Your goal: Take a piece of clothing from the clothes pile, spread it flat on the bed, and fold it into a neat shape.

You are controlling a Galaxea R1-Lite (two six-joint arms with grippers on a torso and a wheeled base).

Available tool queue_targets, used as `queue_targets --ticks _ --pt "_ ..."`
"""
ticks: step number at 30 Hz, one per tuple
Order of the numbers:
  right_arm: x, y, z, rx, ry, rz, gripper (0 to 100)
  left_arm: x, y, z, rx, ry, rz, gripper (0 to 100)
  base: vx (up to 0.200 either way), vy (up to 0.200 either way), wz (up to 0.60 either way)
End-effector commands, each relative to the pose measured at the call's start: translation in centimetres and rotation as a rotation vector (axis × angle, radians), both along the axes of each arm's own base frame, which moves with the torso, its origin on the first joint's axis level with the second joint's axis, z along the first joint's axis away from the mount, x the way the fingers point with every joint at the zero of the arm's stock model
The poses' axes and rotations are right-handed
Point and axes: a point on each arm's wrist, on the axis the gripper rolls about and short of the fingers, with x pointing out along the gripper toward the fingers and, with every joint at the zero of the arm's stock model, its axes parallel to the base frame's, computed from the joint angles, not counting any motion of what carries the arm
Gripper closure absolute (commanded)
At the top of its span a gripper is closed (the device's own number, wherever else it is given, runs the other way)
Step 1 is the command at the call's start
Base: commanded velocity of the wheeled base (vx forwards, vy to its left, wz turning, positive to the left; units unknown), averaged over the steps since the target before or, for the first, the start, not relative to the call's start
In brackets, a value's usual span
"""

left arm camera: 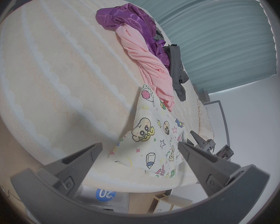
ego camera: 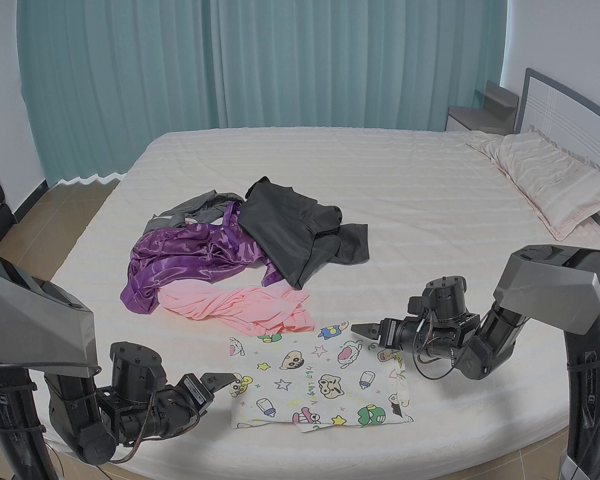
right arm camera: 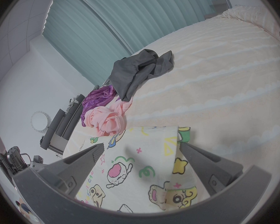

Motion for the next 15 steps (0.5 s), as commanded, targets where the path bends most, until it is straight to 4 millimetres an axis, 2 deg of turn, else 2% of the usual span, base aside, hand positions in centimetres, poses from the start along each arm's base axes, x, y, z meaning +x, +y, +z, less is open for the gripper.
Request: queue_targets --ticks 1,8,15 --pt "0.4 0.2 -0.7 -0.003 0.003 -0.001 100 0.0 0.0 0.0 0.0 0.0 0.0 0 0.0 0.0 0.0" --pt "0.7 -0.3 -0.8 -0.01 -0.005 -0.036 100 0.0 0.0 0.0 0.0 0.0 0.0 0 0.0 0.0 0.0" --pt "1.3 -1.9 -0.4 -0.015 -0.018 -0.095 100 0.0 0.0 0.0 0.0 0.002 0.002 0 0.0 0.0 0.0"
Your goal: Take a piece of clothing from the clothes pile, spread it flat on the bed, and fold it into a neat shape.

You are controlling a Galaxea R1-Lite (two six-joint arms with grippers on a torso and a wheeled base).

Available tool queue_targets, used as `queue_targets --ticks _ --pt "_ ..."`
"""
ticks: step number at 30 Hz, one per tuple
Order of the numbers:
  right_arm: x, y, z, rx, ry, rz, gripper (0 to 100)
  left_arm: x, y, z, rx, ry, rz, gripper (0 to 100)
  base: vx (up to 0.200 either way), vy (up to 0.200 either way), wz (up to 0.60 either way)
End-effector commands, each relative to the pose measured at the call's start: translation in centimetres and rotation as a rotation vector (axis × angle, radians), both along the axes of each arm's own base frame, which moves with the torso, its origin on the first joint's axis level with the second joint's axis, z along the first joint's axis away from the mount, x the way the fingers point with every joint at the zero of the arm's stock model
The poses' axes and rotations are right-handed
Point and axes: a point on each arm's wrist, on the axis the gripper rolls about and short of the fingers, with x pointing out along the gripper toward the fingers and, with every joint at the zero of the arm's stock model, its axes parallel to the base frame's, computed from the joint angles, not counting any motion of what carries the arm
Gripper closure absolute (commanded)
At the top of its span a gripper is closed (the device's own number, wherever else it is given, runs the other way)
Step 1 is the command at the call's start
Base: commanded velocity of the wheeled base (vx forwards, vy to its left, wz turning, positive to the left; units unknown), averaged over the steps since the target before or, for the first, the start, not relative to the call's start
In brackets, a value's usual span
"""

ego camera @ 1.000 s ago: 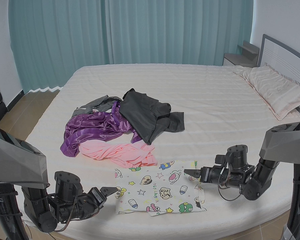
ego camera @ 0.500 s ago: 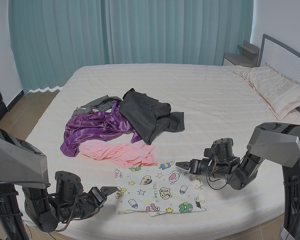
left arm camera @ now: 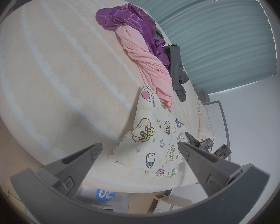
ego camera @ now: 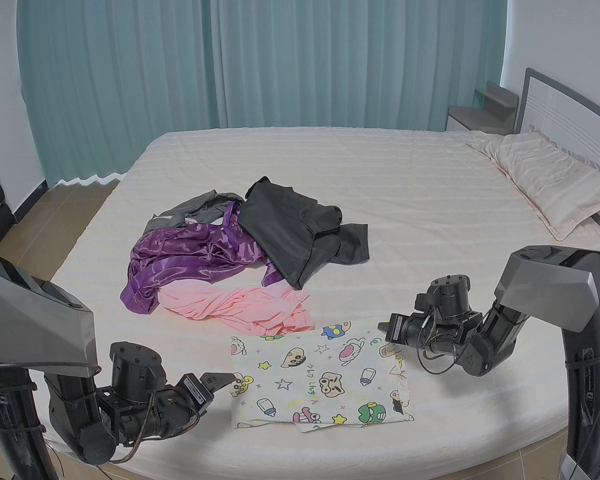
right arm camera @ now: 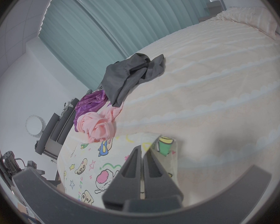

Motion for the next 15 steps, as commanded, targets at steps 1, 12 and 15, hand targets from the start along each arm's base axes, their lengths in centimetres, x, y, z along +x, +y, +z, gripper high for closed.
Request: queue_targets --ticks 1,12,15 --pt "0.38 -0.97 0.22 -0.002 -0.008 -0.035 100 0.0 0.01 -0.04 0.001 0.002 0.001 0 0.0 0.0 0.0" --pt "0.31 -1.11 0.23 0.009 -0.002 -0.072 100 0.0 0.01 -0.04 0.002 0.001 0.001 0 0.0 0.0 0.0" --pt "0.44 -1.41 0.36 0.012 -0.004 -0.088 0 0.03 -0.01 -0.03 -0.001 0.001 0.0 0 0.0 0.0 0.0"
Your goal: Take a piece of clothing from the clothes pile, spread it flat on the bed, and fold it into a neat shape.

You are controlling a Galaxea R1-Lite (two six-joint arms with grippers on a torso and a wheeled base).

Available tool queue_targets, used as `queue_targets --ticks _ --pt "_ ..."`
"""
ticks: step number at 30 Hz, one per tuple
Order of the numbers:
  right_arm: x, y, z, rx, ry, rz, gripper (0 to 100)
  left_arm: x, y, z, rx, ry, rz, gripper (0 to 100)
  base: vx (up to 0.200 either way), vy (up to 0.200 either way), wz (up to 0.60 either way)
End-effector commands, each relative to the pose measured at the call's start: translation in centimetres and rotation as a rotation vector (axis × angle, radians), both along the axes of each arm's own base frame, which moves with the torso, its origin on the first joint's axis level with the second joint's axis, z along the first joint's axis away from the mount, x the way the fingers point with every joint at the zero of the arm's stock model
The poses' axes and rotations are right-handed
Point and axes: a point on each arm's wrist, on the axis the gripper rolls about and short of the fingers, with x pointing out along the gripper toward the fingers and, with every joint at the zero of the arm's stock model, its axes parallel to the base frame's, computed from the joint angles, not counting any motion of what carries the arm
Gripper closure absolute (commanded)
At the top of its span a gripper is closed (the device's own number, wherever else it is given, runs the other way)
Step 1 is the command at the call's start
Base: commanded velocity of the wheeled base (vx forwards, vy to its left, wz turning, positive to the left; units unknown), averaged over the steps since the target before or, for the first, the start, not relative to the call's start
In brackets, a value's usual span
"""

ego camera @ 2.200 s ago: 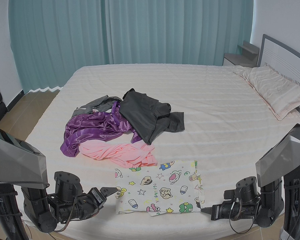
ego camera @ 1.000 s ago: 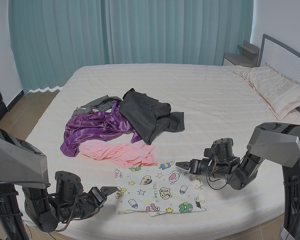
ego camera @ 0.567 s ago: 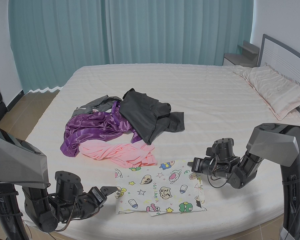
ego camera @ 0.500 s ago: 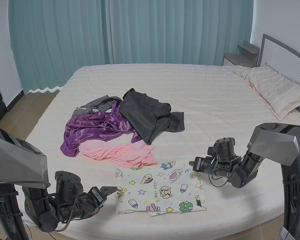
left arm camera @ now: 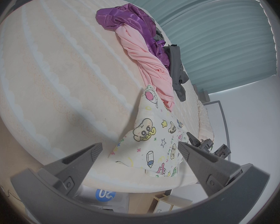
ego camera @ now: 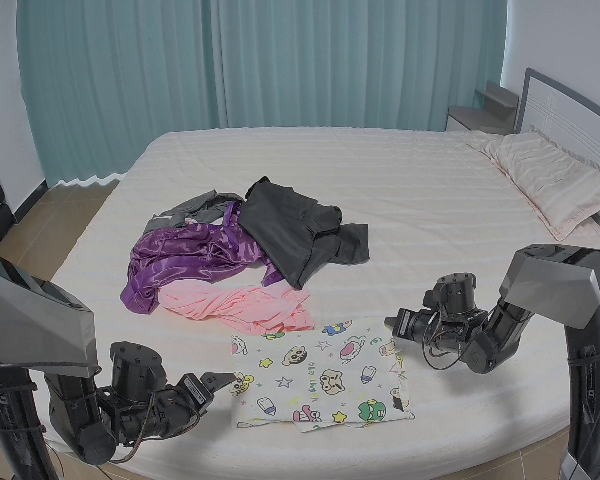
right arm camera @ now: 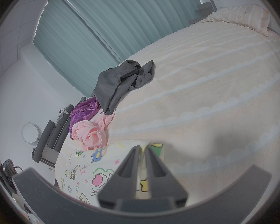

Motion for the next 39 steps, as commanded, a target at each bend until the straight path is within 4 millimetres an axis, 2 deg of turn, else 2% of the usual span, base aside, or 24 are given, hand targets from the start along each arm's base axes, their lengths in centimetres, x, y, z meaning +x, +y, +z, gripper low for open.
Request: queue_targets --ticks 1,2,6,10,11,13,17,18,19,20,21,24,27,29,30,34,37,39 --pt "0.1 -0.4 0.5 0.005 -0.007 -0.022 0 0.0 0.0 0.0 0.0 0.0 0.002 0 0.0 0.0 0.0" --pt "0.1 -0.6 0.6 0.008 -0.009 -0.033 0 0.0 0.0 0.0 -0.001 0.001 0.0 0 0.0 0.0 0.0" --pt "-0.4 -2.2 3.4 0.032 -0.051 -0.12 0 0.0 0.0 0.1 -0.003 -0.005 0.014 0 0.0 0.0 0.0" --pt "-2.5 -4.1 6.8 0.049 -0.13 -0.192 0 0.2 0.2 0.6 -0.001 -0.062 0.055 0 0.0 0.0 0.0" --pt "-2.7 -4.3 7.1 0.049 -0.138 -0.197 0 0.3 0.2 0.7 -0.002 -0.07 0.061 0 0.0 0.0 0.0" --pt "-5.5 -5.4 9.5 0.063 -0.203 -0.221 0 0.4 0.4 1.6 -0.002 -0.166 0.112 0 0.0 0.0 0.0" --pt "-9.8 -6.6 12.2 0.09 -0.293 -0.223 0 0.6 0.7 3.0 0.073 -0.296 0.236 0 0.0 0.0 0.0" --pt "-9.8 -6.6 12.2 0.09 -0.293 -0.223 0 0.6 0.7 3.0 0.073 -0.296 0.236 0 0.0 0.0 0.0" --pt "-12.4 -7.1 13.5 0.105 -0.345 -0.22 0 0.5 1.0 4.9 0.105 -0.394 0.284 0 0.0 0.0 0.0" --pt "-12.5 -7.2 13.5 0.106 -0.347 -0.22 0 0.5 1.0 5.1 0.107 -0.402 0.287 0 0.0 0.0 0.0" --pt "-14.4 -7.7 14.4 0.113 -0.385 -0.219 0 -0.2 1.5 7.1 0.095 -0.482 0.307 0 0.0 0.0 0.0" --pt "-17.7 -8.5 15.4 0.093 -0.433 -0.207 0 -2.5 2.8 11.2 0.042 -0.643 0.331 0 0.0 0.0 0.0" --pt "-20.1 -9.0 16.1 0.062 -0.492 -0.192 0 -4.4 3.9 13.7 0.091 -0.786 0.336 0 0.0 0.0 0.0" --pt "-21.0 -9.3 16.3 0.048 -0.513 -0.187 0 -5.1 4.4 14.0 0.142 -0.813 0.334 0 0.0 0.0 0.0" --pt "-22.2 -9.6 16.6 0.028 -0.54 -0.183 0 -6.0 4.9 14.6 0.196 -0.858 0.36 0 0.0 0.0 0.0" --pt "-23.9 -10.3 17.6 0.007 -0.589 -0.271 0 -8.0 5.9 16.4 0.188 -0.929 0.51 0 0.0 0.0 0.0" --pt "-25.4 -10.7 18.1 0.005 -0.612 -0.304 0 -9.3 6.6 16.8 0.229 -0.927 0.551 0 0.0 0.0 0.0" --pt "-27.6 -11.2 18.4 0.007 -0.627 -0.307 0 -11.6 7.5 17.2 0.293 -0.953 0.546 0 0.0 0.0 0.0"
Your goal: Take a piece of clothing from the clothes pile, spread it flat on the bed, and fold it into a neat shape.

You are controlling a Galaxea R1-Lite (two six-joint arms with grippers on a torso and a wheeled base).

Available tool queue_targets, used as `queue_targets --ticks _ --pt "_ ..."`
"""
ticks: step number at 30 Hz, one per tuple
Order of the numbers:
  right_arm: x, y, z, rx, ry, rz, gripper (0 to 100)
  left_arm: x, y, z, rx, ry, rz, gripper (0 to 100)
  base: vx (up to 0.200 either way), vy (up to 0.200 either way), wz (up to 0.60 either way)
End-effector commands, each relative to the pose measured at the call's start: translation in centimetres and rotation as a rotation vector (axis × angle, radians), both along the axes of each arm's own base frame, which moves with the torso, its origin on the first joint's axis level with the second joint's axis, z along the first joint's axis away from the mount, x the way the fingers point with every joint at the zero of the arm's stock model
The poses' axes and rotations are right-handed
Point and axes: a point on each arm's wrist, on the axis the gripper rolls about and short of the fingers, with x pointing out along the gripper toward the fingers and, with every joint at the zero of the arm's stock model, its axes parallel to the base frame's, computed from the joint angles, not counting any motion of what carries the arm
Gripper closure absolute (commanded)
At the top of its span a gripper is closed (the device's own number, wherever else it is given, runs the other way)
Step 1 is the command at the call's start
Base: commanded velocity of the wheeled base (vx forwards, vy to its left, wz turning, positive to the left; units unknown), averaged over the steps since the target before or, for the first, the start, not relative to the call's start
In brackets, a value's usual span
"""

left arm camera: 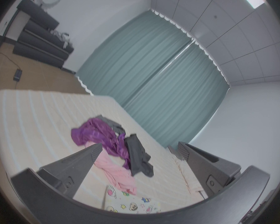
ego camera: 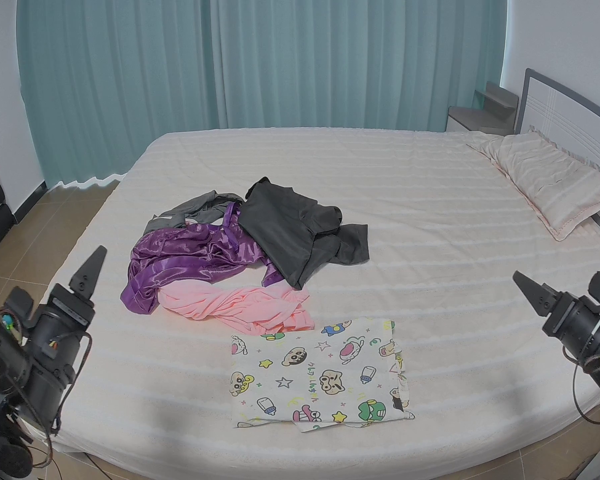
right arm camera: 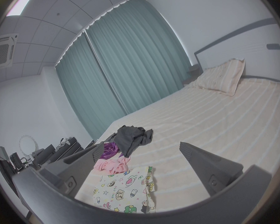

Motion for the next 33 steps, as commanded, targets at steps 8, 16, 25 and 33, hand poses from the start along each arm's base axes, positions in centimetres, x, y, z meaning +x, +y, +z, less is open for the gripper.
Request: queue_targets --ticks 8,16,25,33 --pt "-12.1 -3.1 -0.3 -0.095 -0.048 -0.071 0 -12.3 5.4 0.5 0.247 -0.067 0.125 0 0.0 0.0 0.0" --pt "-15.4 -3.9 -2.3 -0.212 -0.073 -0.252 0 -16.5 7.0 -0.4 0.382 -0.077 0.263 0 0.0 0.0 0.0" --pt "-17.7 -3.8 -4.0 -0.44 -0.098 -0.318 0 -17.7 7.0 -0.5 0.542 -0.081 0.418 0 0.0 0.0 0.0" --pt "-17.5 -3.8 -5.2 -0.457 -0.046 -0.335 0 -18.2 6.6 -3.9 0.634 0.009 0.53 0 0.0 0.0 0.0"
